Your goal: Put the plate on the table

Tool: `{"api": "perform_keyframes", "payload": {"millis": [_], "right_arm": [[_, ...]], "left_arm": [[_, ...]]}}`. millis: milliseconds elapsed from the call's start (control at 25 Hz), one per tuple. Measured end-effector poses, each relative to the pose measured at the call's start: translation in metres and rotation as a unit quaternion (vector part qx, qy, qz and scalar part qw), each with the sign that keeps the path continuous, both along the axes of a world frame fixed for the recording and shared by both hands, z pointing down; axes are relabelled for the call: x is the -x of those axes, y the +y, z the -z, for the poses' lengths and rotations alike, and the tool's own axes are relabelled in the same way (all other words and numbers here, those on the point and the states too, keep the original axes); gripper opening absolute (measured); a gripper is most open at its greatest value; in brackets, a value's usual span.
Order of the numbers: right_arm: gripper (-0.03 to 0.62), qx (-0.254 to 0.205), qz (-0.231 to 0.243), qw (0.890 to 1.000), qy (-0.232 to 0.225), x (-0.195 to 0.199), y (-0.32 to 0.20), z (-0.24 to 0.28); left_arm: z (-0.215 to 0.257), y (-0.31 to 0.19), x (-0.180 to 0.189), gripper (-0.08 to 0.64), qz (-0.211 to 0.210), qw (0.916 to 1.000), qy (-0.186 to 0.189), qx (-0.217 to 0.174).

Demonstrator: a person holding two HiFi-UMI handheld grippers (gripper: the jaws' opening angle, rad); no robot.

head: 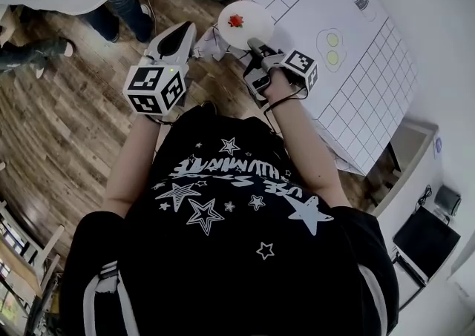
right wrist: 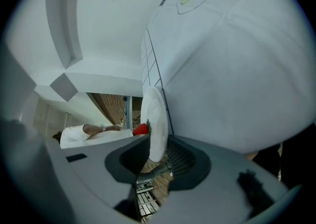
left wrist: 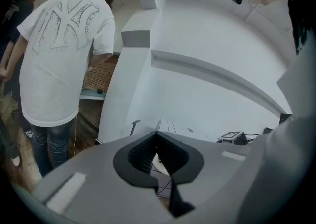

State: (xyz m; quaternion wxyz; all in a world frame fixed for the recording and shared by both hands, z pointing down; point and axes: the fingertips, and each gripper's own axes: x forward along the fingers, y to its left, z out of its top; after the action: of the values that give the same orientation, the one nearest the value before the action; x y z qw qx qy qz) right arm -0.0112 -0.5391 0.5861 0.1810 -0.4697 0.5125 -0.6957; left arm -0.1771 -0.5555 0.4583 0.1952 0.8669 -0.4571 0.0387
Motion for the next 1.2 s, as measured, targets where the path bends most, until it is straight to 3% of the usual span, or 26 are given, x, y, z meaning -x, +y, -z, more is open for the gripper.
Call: {"api": "perform_keyframes", "payload": {"millis": [880, 1200], "right_arm": [[0.109, -0.001, 0.013, 0.999, -0.03, -0.008, 0.04, 0.005], [0.107, -0.093, 0.101, 0.99, 0.01, -0.02, 0.055, 0.061]], "left_arm": [[0.011, 0.025, -0.028, 0.009, -0.016, 0.9996, -0.015, -0.015], [0.022, 0.05, -0.066, 0.009, -0.015, 0.9996, -0.014, -0.022]]}}
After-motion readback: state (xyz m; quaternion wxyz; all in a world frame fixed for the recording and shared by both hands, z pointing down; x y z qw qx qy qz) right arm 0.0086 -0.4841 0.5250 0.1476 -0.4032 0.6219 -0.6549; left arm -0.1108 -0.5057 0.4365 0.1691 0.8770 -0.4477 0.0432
